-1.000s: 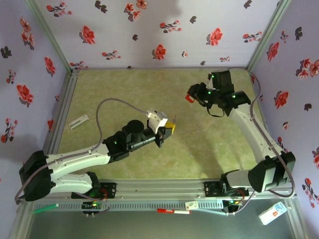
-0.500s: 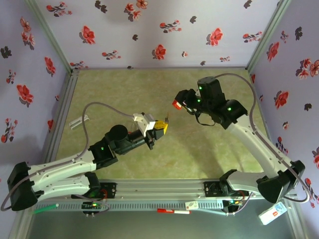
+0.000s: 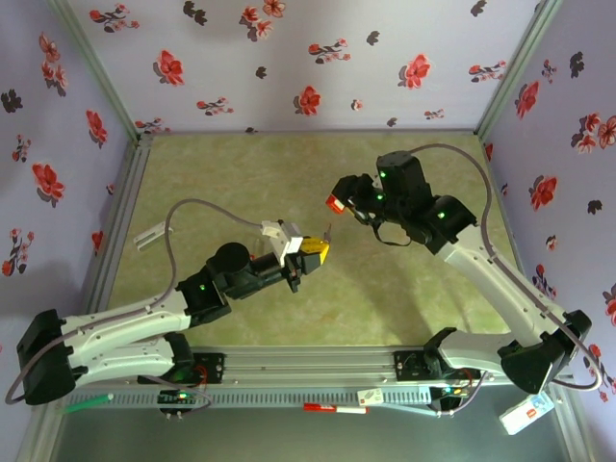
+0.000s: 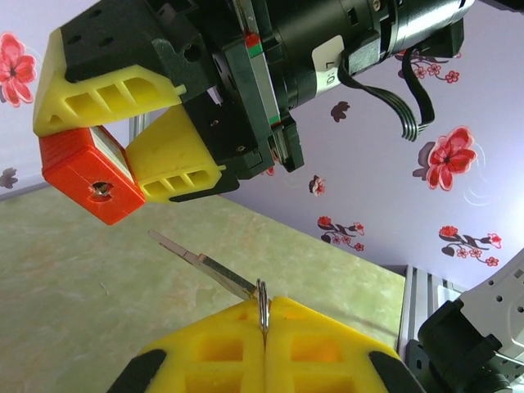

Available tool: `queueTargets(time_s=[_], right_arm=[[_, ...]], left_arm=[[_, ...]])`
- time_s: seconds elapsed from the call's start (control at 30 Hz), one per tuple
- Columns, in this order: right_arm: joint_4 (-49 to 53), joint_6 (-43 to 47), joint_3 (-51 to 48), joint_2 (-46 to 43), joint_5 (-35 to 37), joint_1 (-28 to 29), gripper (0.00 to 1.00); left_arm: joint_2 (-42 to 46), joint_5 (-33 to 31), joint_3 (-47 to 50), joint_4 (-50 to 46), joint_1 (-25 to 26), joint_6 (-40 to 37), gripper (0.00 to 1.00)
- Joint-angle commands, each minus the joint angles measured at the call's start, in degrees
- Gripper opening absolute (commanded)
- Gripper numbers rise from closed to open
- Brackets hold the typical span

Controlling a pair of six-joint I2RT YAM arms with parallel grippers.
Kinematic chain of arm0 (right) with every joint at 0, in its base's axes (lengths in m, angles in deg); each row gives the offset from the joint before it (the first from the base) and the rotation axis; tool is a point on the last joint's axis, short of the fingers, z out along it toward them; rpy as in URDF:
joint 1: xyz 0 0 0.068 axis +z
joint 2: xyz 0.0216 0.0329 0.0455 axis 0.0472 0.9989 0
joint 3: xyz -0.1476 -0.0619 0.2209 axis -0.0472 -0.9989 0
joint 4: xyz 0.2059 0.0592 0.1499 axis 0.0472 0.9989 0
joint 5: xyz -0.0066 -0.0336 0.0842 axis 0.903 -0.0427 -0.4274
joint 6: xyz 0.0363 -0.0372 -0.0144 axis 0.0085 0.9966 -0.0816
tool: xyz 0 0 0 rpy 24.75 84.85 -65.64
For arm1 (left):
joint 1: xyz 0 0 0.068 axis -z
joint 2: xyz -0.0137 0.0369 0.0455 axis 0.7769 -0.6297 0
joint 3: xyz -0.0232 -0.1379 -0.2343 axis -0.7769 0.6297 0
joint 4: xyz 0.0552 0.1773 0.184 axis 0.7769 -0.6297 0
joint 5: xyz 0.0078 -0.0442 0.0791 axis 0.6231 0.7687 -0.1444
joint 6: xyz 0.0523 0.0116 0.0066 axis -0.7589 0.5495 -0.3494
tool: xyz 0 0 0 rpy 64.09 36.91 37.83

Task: Unlock with the key

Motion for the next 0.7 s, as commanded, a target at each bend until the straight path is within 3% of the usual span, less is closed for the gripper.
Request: queueTargets(time_s=[0.0,0.67], right_arm=[[0.2,-0.8,2.3,-0.4,1.3,0.5,0.05],[-0.5,-0.8,0.0,-1.0,-5.0,0.9,0.03]], left_arm=[[-0.3,0.7,-0.1,3.0,0.4,0.7,0.0],[-0.5,0.8,-0.1,2.6,0.3,0.4,0.0]])
